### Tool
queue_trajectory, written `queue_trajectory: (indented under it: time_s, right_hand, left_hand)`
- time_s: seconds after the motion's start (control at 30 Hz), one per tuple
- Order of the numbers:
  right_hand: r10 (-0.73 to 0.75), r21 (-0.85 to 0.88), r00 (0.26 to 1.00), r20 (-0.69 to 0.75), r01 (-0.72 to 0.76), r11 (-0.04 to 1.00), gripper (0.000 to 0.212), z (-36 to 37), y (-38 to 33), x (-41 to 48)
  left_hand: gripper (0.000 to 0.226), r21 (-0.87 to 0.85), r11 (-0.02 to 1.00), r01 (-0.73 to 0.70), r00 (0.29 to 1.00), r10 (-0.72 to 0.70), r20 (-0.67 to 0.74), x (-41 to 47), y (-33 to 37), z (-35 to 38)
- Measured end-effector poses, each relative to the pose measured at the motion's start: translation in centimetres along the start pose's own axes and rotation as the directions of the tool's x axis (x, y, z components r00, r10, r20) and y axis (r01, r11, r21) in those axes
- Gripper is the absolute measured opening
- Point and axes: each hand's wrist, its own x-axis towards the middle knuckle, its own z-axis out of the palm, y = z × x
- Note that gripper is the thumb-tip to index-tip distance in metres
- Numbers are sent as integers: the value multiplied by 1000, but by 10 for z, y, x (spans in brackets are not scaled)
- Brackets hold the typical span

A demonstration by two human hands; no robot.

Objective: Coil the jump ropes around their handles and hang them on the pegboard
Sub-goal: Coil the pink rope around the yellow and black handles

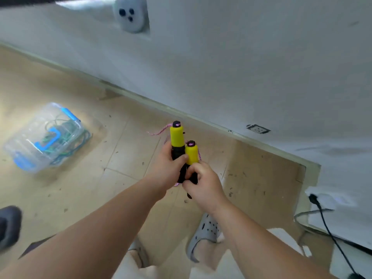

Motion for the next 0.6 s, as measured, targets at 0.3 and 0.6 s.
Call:
queue_trajectory:
  time_s: [0.3, 0.6]
  right_hand:
    - [-195, 212, 981, -19, 194, 958, 53, -143, -223, -233]
    - [-332, 132, 942, -36, 334, 933, 26, -233, -299, -363]
  left_hand:
    - [40, 56, 996, -75, 993, 70, 97, -286, 237, -18]
    - [49, 147, 950, -274, 962, 273, 27, -420, 300, 11]
